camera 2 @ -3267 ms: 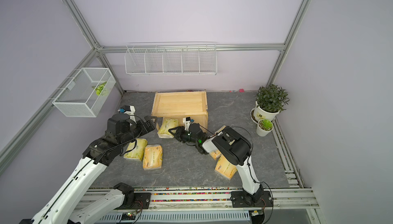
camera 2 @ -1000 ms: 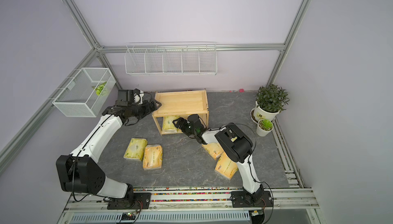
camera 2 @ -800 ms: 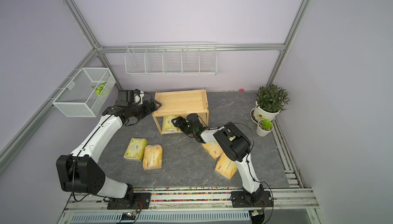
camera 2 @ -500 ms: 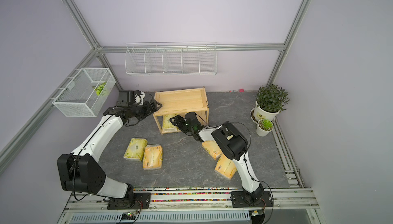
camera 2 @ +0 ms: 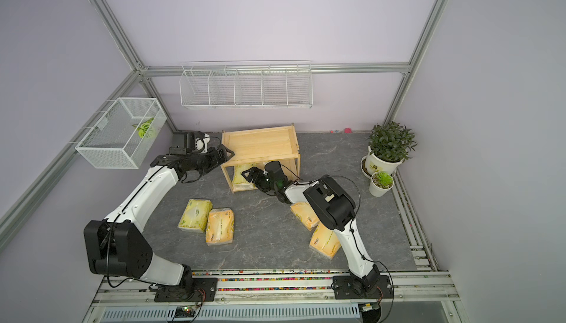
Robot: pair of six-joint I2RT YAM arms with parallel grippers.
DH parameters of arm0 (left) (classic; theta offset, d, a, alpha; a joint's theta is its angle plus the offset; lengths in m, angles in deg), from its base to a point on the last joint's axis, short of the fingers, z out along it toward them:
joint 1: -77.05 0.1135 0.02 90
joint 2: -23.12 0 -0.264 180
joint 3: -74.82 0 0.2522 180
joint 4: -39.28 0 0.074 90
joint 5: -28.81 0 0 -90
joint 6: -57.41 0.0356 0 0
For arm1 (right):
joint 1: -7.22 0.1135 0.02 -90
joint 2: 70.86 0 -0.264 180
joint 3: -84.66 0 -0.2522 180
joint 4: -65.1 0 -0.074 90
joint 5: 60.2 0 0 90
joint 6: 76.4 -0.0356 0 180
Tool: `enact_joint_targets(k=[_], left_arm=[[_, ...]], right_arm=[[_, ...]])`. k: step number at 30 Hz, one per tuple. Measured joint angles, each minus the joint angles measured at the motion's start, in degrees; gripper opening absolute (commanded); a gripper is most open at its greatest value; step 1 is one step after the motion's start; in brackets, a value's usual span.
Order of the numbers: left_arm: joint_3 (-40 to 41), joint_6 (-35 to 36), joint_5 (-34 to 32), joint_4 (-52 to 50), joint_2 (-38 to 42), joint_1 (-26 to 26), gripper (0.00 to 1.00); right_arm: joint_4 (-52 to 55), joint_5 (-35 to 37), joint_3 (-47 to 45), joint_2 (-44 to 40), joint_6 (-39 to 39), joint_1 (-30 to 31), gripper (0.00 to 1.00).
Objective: Place the tissue boxes on the shelf by color
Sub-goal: Place a box of tissues on the shelf.
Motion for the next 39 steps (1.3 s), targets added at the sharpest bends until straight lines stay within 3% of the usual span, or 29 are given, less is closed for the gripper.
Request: enact_joint_targets(k=[8, 17, 33, 39], left_arm=[[0.0, 0.0, 0.0, 0.0, 0.0, 0.0, 1.00], [0.0, 0.1, 0.0, 0.2, 0.0, 0.0, 1.00], [0.8, 1.1, 0.3, 0.2, -0.1, 0.0, 1.00], [0.8, 1.1, 0.9, 0.2, -0.5, 0.0, 1.00]], right_arm=[[-0.2, 5.9, -9.8, -7.8, 1.1, 1.4, 0.92], [-8.5, 12.2, -17.7, -9.5, 0.3, 2.5, 0.92], [-18.6, 17.4, -17.4, -8.0, -3.8, 2.4, 0.91], [-21.7, 19.8, -13.1, -3.0, -6.7, 1.9, 0.91]])
